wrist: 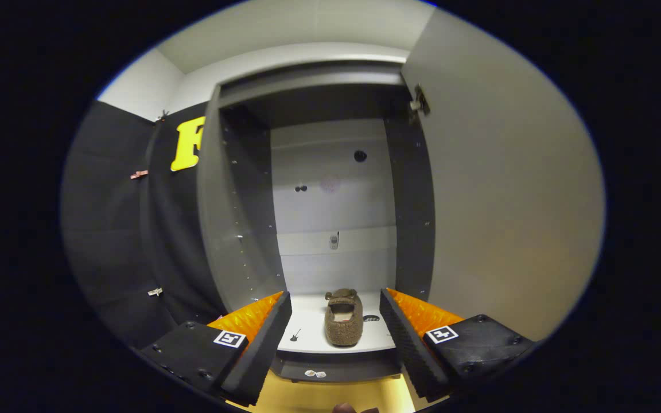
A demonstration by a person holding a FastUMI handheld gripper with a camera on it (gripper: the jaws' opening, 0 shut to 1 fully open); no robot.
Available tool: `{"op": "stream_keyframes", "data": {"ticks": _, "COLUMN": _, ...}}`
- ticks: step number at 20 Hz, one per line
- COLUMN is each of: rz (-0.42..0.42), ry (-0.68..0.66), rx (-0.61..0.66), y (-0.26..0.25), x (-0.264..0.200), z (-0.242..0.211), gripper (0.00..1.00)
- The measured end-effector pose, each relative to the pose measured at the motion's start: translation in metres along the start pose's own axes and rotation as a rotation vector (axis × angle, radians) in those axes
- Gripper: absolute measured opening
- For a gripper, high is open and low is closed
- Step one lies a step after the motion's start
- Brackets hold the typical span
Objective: Open the shoe cabinet door, grab the shoes and put them into the shoe cabinet, then close the shoe cabinet door.
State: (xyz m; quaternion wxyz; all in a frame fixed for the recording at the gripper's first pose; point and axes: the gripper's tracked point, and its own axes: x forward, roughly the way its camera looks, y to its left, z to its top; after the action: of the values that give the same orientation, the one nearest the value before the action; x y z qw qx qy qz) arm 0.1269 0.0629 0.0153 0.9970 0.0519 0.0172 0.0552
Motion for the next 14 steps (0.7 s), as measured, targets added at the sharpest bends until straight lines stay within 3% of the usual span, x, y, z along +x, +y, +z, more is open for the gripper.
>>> {"op": "stream_keyframes", "data": {"ticks": 8, "rz": 0.026, "ry": -0.1, "rx": -0.036, "y": -0.001, "x": -0.147, "z": 0.028, "gripper": 0.98}}
{"op": "stream_keyframes", "data": {"ticks": 14, "rz": 0.07, "ry": -0.094, "rx": -0.008, "y": -0.038, "x": -0.219, "z": 0.038, "gripper": 0.96}}
